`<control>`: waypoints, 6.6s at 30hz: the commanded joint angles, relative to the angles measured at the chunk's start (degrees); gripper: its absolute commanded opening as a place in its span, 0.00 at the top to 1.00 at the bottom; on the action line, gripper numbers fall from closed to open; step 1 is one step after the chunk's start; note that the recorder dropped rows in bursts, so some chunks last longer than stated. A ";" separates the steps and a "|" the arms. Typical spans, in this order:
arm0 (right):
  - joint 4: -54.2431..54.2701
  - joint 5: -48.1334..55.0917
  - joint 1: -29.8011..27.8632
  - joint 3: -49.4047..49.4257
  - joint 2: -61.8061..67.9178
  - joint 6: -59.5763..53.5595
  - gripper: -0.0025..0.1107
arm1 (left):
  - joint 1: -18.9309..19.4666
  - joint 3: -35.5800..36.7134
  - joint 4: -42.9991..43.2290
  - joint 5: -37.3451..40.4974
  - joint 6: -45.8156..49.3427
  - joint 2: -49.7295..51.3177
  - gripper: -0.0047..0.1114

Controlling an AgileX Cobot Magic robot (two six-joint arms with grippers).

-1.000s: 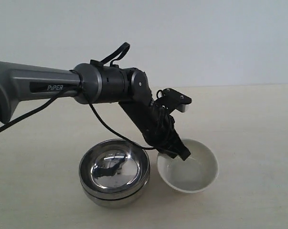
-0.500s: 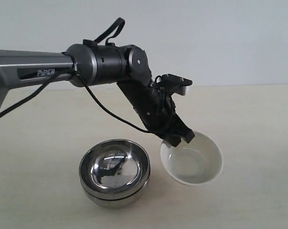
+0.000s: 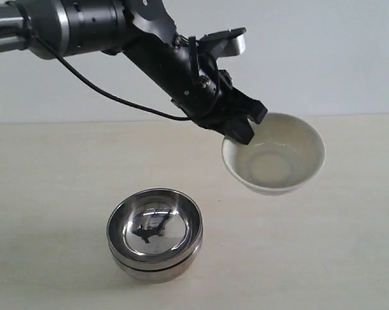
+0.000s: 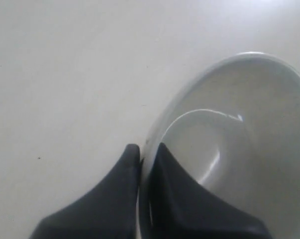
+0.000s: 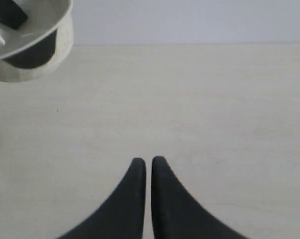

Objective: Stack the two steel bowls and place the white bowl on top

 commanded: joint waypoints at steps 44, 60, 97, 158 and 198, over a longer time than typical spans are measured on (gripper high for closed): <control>-0.04 -0.68 -0.52 -0.02 -0.29 -0.08 0.98 | 20.11 39.15 -14.39 -7.16 16.61 -14.26 0.93; -0.04 -0.68 -0.52 -0.02 -0.29 -0.08 0.98 | 20.11 41.91 -12.77 -8.32 17.48 -14.15 0.93; -0.04 -0.68 -0.52 -0.02 -0.29 -0.08 0.98 | 20.11 37.88 -13.54 -5.33 16.10 -16.26 0.40; -0.04 -0.58 -0.52 -0.02 -0.29 -0.08 0.98 | 20.00 38.18 -4.31 -7.94 10.97 -13.42 0.93; -0.04 -0.79 -0.52 -0.02 -0.29 -0.08 0.98 | 20.10 68.14 -23.93 -35.82 13.63 -54.77 0.93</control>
